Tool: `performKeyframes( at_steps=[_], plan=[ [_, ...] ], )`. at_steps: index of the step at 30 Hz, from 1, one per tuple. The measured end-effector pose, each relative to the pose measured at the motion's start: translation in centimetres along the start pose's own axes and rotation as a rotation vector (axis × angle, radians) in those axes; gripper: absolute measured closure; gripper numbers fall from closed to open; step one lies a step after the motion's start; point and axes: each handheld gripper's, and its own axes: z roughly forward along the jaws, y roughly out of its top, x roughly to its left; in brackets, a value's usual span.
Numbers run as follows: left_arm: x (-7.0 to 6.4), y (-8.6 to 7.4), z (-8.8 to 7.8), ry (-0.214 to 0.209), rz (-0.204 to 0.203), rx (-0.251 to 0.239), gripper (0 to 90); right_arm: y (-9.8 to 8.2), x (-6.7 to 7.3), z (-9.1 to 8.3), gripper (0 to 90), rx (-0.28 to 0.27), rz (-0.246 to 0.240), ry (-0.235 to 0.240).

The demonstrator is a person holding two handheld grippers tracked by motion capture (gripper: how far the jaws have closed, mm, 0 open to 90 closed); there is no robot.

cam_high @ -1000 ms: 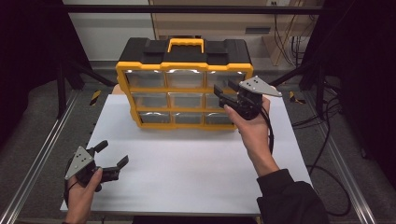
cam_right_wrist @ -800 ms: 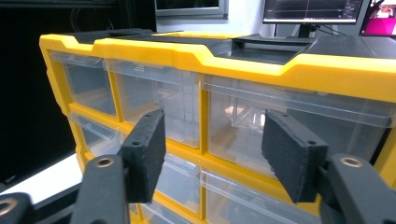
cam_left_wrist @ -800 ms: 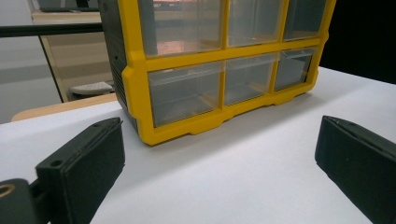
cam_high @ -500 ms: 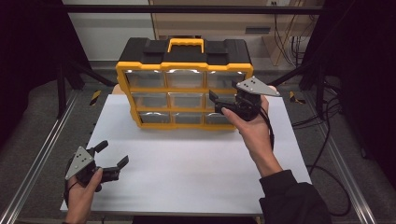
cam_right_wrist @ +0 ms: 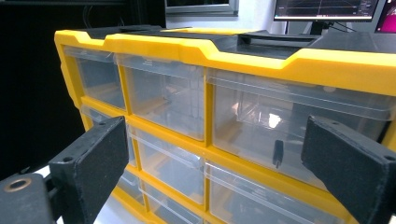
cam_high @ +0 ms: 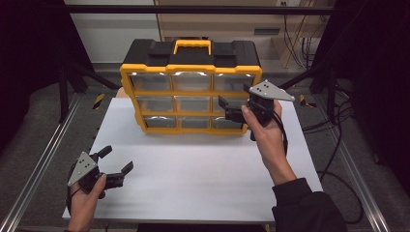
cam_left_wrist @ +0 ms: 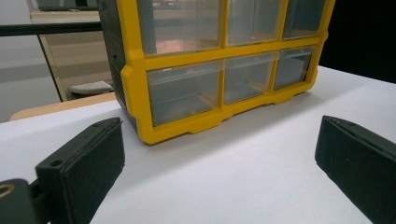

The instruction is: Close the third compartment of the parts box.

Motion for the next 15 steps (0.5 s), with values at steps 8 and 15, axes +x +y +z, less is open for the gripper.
performKeyframes(
  at_steps=[8, 15],
  plan=[
    [0.0, 0.0, 0.0, 0.002, -0.004, -0.001, 1.2, 0.0, -0.6, -1.0, 4.5, -0.003, -0.003, 0.006],
    [0.2, -0.1, -0.3, 0.009, -0.02, -0.009, 1.2, 0.2, -1.1, -2.0, 4.1, 0.018, -0.013, -0.002]
  ],
)
